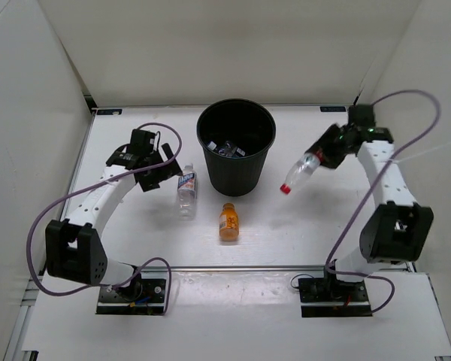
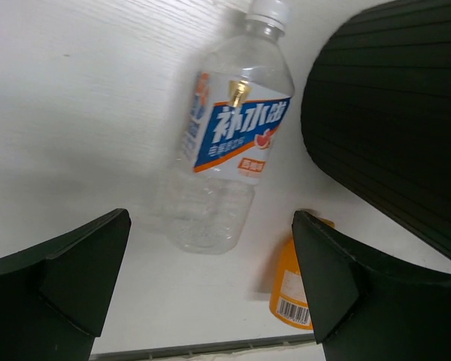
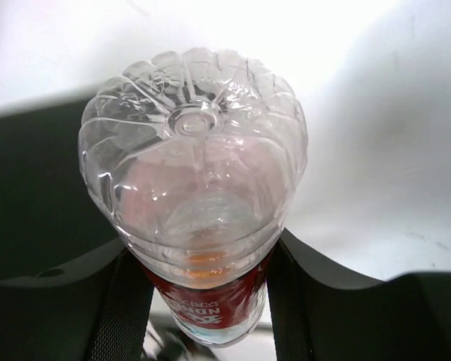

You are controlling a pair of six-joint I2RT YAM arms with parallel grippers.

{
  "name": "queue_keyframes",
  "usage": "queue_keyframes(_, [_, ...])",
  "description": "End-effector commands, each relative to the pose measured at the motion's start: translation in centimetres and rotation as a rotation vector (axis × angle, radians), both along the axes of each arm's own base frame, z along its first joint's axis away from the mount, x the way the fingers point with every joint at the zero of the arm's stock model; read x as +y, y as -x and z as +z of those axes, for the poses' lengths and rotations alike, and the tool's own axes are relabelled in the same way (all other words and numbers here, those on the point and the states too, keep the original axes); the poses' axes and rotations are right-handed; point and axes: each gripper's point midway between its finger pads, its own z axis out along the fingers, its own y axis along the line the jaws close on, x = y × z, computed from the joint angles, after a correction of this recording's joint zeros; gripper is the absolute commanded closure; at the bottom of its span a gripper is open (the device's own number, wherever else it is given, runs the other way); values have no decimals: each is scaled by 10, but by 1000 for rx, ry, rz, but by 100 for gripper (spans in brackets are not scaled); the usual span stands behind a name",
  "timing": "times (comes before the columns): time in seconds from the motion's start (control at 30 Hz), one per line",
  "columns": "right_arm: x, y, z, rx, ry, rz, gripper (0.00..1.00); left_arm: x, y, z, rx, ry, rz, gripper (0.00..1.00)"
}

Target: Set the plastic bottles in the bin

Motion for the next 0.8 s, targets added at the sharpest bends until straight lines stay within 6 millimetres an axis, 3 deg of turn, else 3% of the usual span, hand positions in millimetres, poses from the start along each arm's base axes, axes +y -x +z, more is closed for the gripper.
queue_keyframes(0.0, [-3, -20, 105, -253, 2, -39, 67, -26, -15, -3, -46, 108, -106, 0])
queue_keyframes(0.03, [3, -25, 128, -311, -2, -22, 69, -26, -17, -6, -43, 108, -106, 0])
queue_keyframes(0.07, [12, -32, 177, -433, -16, -7, 69, -25, -21, -13, -28, 89, -108, 0])
queue_keyframes(0.17, [43, -39, 246, -638, -24, 113, 69, -25, -24, -26, 0, 56, -102, 0])
queue_keyframes(0.2, [55, -44, 283, -744, -30, 156, 69, -27, -26, -29, 0, 47, -104, 0])
queue_keyframes(0.27, [98, -40, 311, -879, -44, 332, 67, -27, -25, -39, 21, 43, -104, 0])
queue_keyframes(0.3, [113, -53, 306, -921, 11, 411, 62, -26, -24, -50, 42, 39, -103, 0])
queue_keyframes(0.33, [139, -48, 313, -963, 24, 474, 57, -26, -23, -56, 55, 31, -112, 0])
queue_keyframes(0.37, [144, -51, 327, -1020, 72, 477, 46, -28, -22, -60, 72, 38, -118, 0])
queue_keyframes(0.4, [164, -58, 314, -1015, 97, 517, 42, -30, -22, -70, 97, 43, -123, 0])
queue_keyframes(0.43, [168, -64, 310, -1023, 117, 526, 39, -31, -28, -70, 84, 38, -134, 0])
queue_keyframes(0.47, [172, -73, 297, -994, 121, 533, 29, -34, -26, -75, 99, 35, -143, 0])
queue_keyframes(0.57, [186, -75, 272, -936, 110, 574, 2, -42, -37, -80, 108, 36, -167, 0])
queue_keyframes(0.63, [187, -65, 264, -882, 114, 571, 0, -47, -39, -90, 130, 26, -187, 0])
queue_keyframes(0.67, [177, -58, 276, -903, 137, 538, 0, -49, -42, -90, 129, 30, -201, 0])
queue_keyframes(0.73, [178, -43, 276, -889, 132, 543, 0, -55, -43, -99, 145, 34, -215, 0])
queue_keyframes(0.77, [172, -30, 289, -917, 127, 537, 0, -55, -42, -103, 157, 32, -214, 0])
